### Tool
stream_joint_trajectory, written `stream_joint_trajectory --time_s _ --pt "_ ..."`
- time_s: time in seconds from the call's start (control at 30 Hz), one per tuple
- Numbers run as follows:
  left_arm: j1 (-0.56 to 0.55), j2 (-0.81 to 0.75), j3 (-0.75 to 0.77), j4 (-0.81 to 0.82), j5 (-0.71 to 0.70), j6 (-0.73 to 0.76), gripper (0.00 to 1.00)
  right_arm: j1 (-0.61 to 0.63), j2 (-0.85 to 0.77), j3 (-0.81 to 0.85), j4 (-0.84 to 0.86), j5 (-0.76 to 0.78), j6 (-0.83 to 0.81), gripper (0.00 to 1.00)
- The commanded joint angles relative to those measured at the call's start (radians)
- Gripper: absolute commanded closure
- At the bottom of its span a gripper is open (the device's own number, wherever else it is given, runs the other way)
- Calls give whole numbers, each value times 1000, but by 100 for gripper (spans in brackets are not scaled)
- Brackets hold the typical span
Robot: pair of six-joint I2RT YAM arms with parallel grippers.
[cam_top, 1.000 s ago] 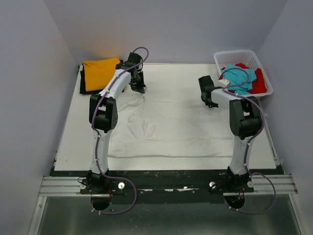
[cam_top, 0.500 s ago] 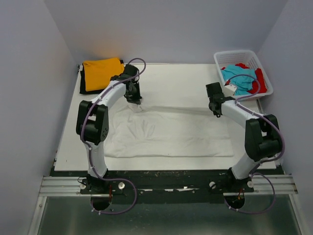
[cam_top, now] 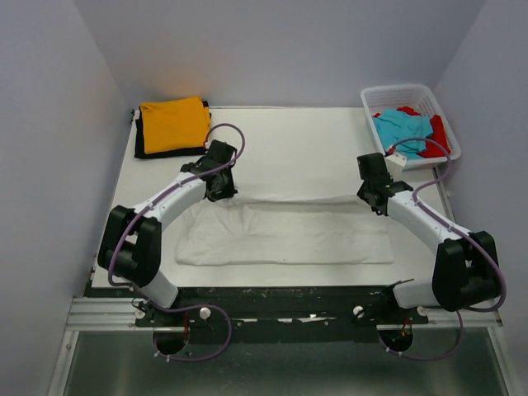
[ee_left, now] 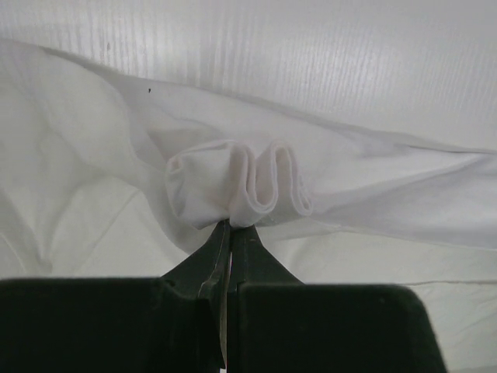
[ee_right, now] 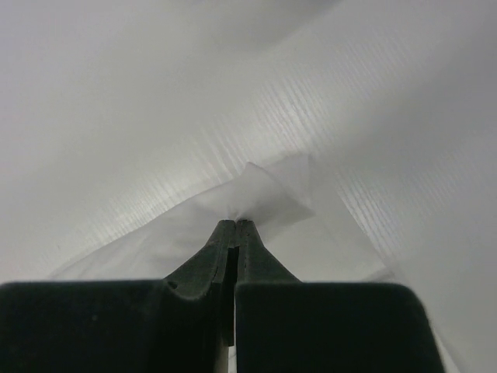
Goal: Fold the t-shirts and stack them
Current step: Fold the other side of the tshirt into a rectangle
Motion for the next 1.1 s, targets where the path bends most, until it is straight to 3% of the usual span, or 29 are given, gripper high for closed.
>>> stream_joint_trajectory --time_s 0.0,0.83,0.87,0.97,1.03,1.07 --pt "-21 -115 -69 38 -149 -76 100 2 -31 -30 -51 -1 -8 99" --pt "-182 -301 -348 55 -286 -385 100 2 -70 -105 -53 -33 -7 99" --pt "-185 -303 -355 55 -287 -391 98 1 -75 -113 -50 -39 -4 99" --pt "-195 -309 -369 56 -273 -391 74 2 -81 -134 -65 -36 25 98" --pt "-216 -327 -382 44 -264 -389 58 2 -85 -146 -96 -35 56 91" --pt "-230 -343 -390 23 -262 -394 55 1 -91 -155 -113 -34 73 87"
